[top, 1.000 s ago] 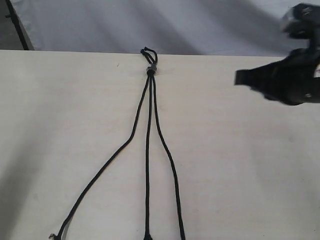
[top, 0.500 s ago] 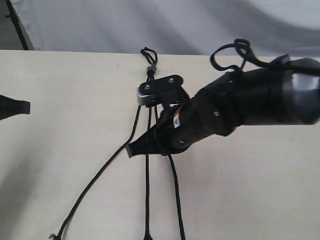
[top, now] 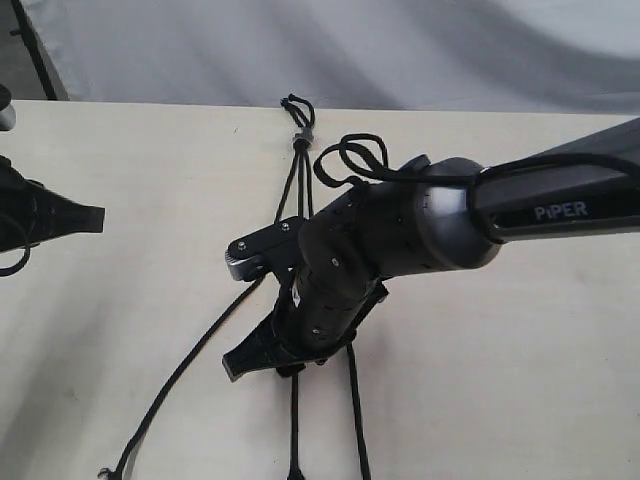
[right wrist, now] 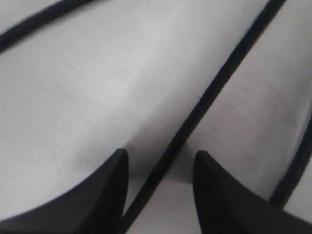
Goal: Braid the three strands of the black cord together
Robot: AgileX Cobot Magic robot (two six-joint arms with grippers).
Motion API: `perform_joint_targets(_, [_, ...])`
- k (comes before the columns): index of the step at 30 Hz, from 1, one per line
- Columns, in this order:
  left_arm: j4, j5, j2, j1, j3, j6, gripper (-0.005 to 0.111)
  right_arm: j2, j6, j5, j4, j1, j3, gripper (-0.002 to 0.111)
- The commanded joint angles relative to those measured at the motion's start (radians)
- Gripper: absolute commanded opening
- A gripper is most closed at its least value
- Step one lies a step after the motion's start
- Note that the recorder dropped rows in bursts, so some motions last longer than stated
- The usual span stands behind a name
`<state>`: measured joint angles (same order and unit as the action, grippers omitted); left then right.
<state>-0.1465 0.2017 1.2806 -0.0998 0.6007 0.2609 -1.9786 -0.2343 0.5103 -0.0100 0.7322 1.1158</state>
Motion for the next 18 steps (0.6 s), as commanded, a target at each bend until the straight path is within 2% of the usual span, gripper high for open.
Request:
perform_joint_targets(1, [0.005,-0.016,0.000,-0.005,0.003,0.001,0.000,-0.036,-0.001,0.017,-0.010,0.004,0.005,0.031])
perform_joint_targets(3, [0.005,-0.018,0.000,-0.005,0.001,0.001,0.000,-0.028,0.026,0.036,-0.007,0.004,0.005,0.007])
perform_joint_targets(4, [0.005,-0.018,0.000,-0.005,0.001,0.001,0.000,-0.020,0.037,0.051,-0.007,0.004,0.008,0.000])
perform_joint_targets(12, [0.005,-0.007,0.000,-0.005,-0.001,0.001,0.000,0.169,0.008,0.273,0.286,-0.035,0.138,0.000])
perform_joint_targets(16, [0.005,-0.007,0.000,-0.005,-0.001,0.001,0.000,0.274,-0.087,0.289,0.412,-0.169,0.143,0.000])
perform_joint_targets(18, [0.005,-0.009,0.000,-0.005,-0.001,0.001,0.000,0.302,-0.093,0.287,0.415,-0.290,0.138,0.000])
